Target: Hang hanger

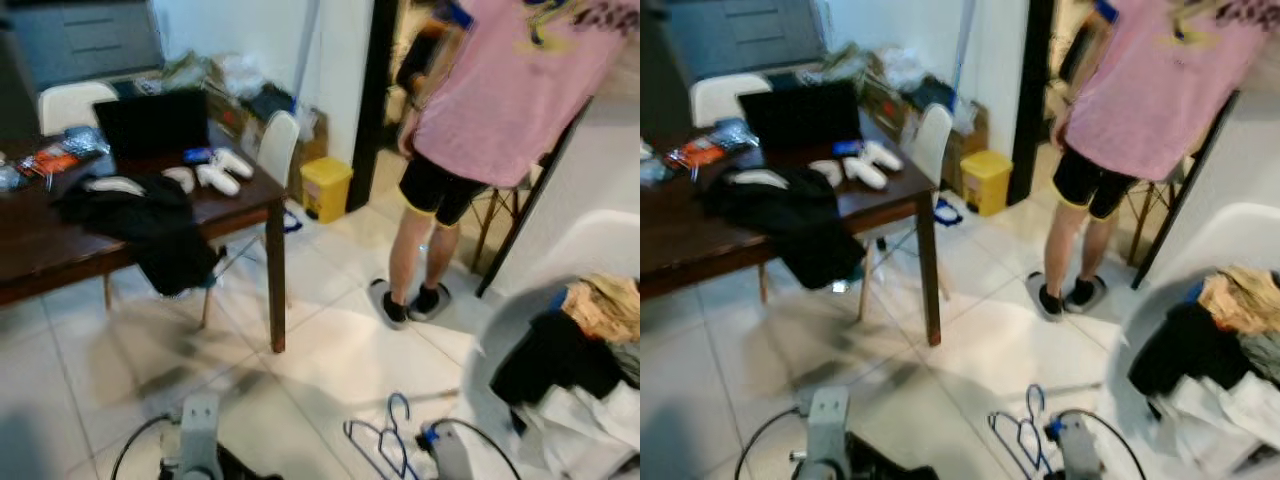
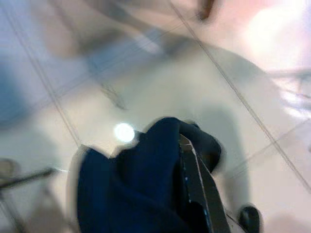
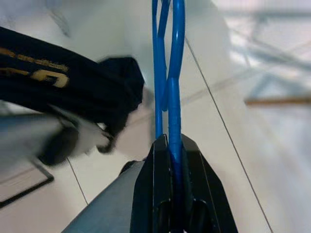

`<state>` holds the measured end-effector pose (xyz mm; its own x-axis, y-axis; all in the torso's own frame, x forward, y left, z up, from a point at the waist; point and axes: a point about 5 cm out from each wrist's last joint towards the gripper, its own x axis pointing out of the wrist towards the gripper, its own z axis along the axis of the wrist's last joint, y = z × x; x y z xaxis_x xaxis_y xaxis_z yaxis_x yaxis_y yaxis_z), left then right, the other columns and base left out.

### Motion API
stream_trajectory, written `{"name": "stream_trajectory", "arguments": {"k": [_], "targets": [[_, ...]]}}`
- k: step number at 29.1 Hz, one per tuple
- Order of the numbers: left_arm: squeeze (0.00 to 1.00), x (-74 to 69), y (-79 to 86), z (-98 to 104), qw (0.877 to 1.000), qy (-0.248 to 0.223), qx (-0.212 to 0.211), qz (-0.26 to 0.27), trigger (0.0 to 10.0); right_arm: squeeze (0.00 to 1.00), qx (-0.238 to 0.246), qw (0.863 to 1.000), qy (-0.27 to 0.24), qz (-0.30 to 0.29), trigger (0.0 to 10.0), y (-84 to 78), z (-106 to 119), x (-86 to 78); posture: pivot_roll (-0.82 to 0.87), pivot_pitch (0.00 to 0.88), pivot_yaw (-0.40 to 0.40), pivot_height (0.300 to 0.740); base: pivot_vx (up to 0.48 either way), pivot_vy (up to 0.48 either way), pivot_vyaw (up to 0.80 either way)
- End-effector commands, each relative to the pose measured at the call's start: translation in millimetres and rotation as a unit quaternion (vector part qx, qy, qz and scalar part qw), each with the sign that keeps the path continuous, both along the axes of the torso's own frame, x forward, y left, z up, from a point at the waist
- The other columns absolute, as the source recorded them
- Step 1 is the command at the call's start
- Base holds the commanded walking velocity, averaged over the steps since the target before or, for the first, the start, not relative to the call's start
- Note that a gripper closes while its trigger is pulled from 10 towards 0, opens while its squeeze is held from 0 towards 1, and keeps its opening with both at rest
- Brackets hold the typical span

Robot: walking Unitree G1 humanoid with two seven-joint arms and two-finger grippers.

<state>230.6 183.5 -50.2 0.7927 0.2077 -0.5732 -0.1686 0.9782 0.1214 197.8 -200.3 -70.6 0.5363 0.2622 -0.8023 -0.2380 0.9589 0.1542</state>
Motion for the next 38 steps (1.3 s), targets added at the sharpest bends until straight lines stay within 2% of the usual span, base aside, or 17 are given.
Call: {"name": "stream_trajectory", "arguments": {"k": [1, 2, 3, 5, 7, 9, 10, 12, 13, 15, 16, 17, 18, 19, 21, 33, 38], "targets": [[0.0, 36.2, 34.2, 38, 0.995, -0.088, 0.039, 0.009, 10.0, 0.0, -0.004, 1.0, 0.007, -0.01, 10.0, -6.1, -2, -6.4, 0.06, 0.0, -0.051, 0.74, 0.0, 0.0, 0.71], [0.0, 54.4, 51.6, 62, 0.989, -0.132, 0.059, 0.01, 10.0, 0.0, -0.005, 1.0, 0.006, -0.01, 10.0, -6.4, -2, -6.2, 0.06, 0.0, -0.051, 0.74, 0.0, 0.0, 0.68], [0.0, 54.4, 51.6, 62, 0.989, -0.132, 0.059, 0.01, 10.0, 0.0, -0.005, 1.0, 0.006, -0.01, 10.0, -6.4, -2, -6.2, 0.06, 0.0, -0.051, 0.74, 0.0, 0.0, 0.68], [0.0, 83.5, 70.3, 125, 0.959, -0.262, 0.103, 0.01, 10.0, 0.0, -0.005, 1.0, 0.004, -0.012, 10.0, -7.1, -2, -5.8, 0.06, 0.0, -0.054, 0.74, 0.0, 0.0, 0.67], [0.0, 83.5, 70.3, 125, 0.959, -0.262, 0.103, 0.01, 10.0, 0.0, -0.005, 1.0, 0.004, -0.012, 10.0, -7.1, -2, -5.8, 0.06, 0.0, -0.054, 0.74, 0.0, 0.0, 0.69], [0.0, 94.7, 70.9, 177, 0.92, -0.374, 0.114, 0.001, 10.0, 0.0, -0.006, 1.0, 0.003, -0.012, 10.0, -7.5, -2, -5.4, 0.07, 0.0, -0.06, 0.74, 0.0, 0.0, 0.72], [0.0, 94.7, 70.9, 177, 0.92, -0.374, 0.114, 0.001, 10.0, 0.0, -0.006, 1.0, 0.003, -0.012, 10.0, -7.5, -2, -5.4, 0.07, 0.0, -0.06, 0.74, 0.0, 0.0, 0.72], [0.0, 98.4, 64.9, 214, 0.889, -0.441, 0.12, -0.022, 10.0, 0.0, -0.01, 1.0, 0.002, -0.01, 10.0, -8.1, -1, -5.1, 0.07, 0.0, -0.061, 0.74, 0.0, 0.0, 0.53], [0.0, 98.4, 64.9, 214, 0.889, -0.441, 0.12, -0.022, 10.0, 0.0, -0.01, 1.0, 0.002, -0.01, 10.0, -8.1, -1, -5.1, 0.07, 0.0, -0.061, 0.74, 0.0, 0.0, 0.48], [0.0, 99.4, 60.3, 234, 0.873, -0.473, 0.113, -0.032, 10.0, 0.0, -0.011, 1.0, 0.002, -0.01, 10.0, -8.5, -1, -5.0, 0.08, 0.0, -0.065, 0.74, 0.0, 0.0, 0.44], [0.0, 100.3, 53.8, 260, 0.853, -0.508, 0.107, -0.054, 10.0, 0.0, -0.014, 1.0, 0.002, -0.011, 10.0, -9.1, -1, -5.0, 0.08, 0.0, -0.067, 0.74, 0.0, 0.0, 0.0], [0.0, 100.3, 53.8, 260, 0.853, -0.508, 0.107, -0.054, 10.0, 0.0, -0.014, 1.0, 0.002, -0.011, 10.0, -9.1, -1, -5.0, 0.08, 0.0, -0.067, 0.74, 0.0, 0.0, 0.0], [0.0, 98.3, 42.5, 297, 0.82, -0.558, 0.096, -0.089, 10.0, 0.0, -0.016, 1.0, 0.001, -0.015, 10.0, -9.8, -1, -4.9, 0.08, 0.0, -0.068, 0.74, 0.0, 0.0, 0.0], [0.0, 98.3, 42.5, 297, 0.82, -0.558, 0.096, -0.089, 10.0, 0.0, -0.016, 1.0, 0.001, -0.015, 10.0, -9.8, -1, -4.9, 0.08, 0.0, -0.068, 0.74, 0.0, 0.0, 0.0], [0.0, 92.5, 34.6, 333, 0.788, -0.598, 0.1, -0.111, 10.0, 0.0, -0.017, 1.0, 0.0, -0.024, 10.0, -10.6, -1, -4.9, 0.09, 0.0, -0.071, 0.74, 0.0, 0.0, 0.0], [0.0, 65.0, 36.3, 406, 0.726, -0.671, 0.115, -0.097, 10.0, 0.0, -0.012, 1.0, -0.003, -0.017, 10.0, -9.1, -1, -4.0, 0.09, 0.0, -0.078, 0.74, 0.287, 0.0, 0.07], [0.0, 54.0, 40.8, 427, 0.712, -0.684, 0.129, -0.091, 10.0, 0.0, -0.005, 1.0, -0.002, -0.013, 10.0, -8.0, -1, -4.2, 0.09, 0.0, -0.077, 0.74, 0.297, 0.0, 0.79]]}}
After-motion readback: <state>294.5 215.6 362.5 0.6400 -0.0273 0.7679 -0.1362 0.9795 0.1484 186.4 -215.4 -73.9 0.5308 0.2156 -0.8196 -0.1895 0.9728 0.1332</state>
